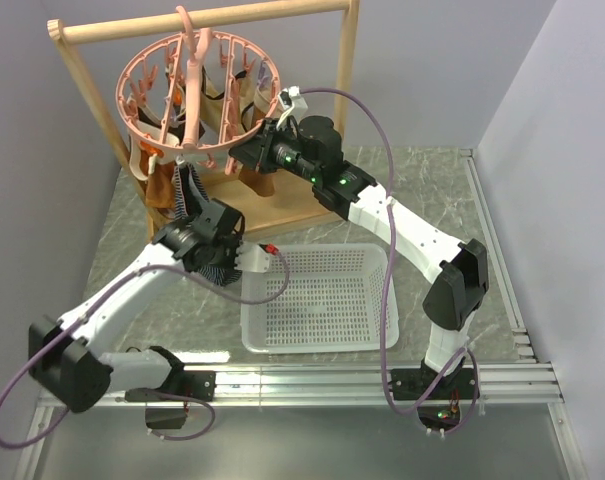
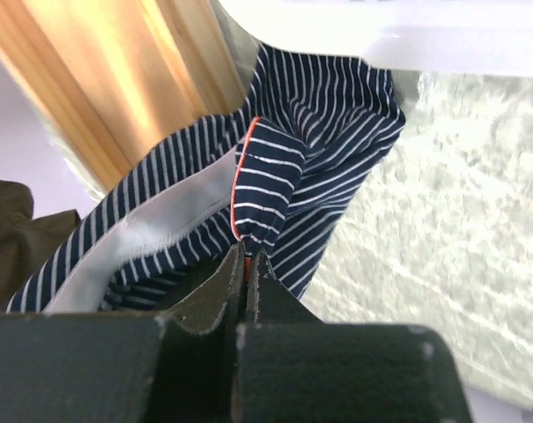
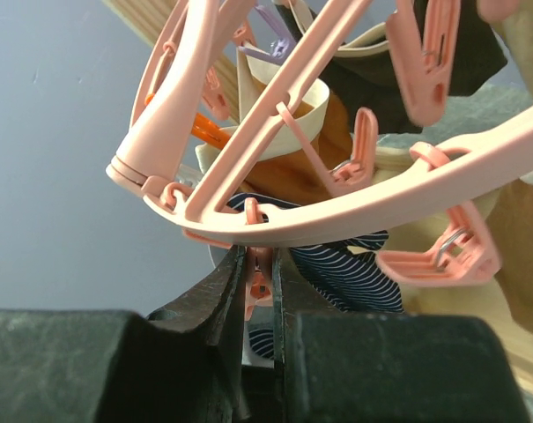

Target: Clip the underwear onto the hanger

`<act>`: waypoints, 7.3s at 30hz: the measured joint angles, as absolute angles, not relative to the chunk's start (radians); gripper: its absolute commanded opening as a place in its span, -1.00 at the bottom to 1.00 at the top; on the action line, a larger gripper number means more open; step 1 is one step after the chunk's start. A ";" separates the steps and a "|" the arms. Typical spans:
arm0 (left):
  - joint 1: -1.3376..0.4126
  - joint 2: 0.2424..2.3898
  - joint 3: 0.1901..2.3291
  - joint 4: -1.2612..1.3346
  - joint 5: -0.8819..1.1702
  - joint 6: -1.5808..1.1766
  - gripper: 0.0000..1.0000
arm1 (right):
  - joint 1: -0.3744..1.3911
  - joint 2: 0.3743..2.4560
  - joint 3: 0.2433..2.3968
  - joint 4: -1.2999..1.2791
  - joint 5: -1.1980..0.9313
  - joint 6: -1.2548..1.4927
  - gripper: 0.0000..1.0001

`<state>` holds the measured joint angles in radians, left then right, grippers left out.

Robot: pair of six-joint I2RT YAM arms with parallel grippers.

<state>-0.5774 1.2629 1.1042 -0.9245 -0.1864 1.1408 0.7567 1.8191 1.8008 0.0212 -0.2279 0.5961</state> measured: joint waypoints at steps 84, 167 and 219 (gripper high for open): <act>-0.415 0.838 0.311 1.170 0.220 0.829 -0.99 | 0.646 1.856 1.613 0.638 -0.701 0.999 -1.00; -0.391 0.954 0.458 1.142 0.230 0.693 -0.99 | 0.650 1.887 1.617 0.793 -0.758 1.126 -1.00; -0.389 0.884 0.511 0.805 0.297 0.718 -0.43 | 0.647 1.854 1.596 0.561 -0.806 0.967 0.76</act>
<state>-0.3889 0.8837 0.5106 0.8051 0.2970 0.7177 0.6468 1.8538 1.5959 0.5606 -0.8062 0.9672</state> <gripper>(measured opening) 0.196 0.861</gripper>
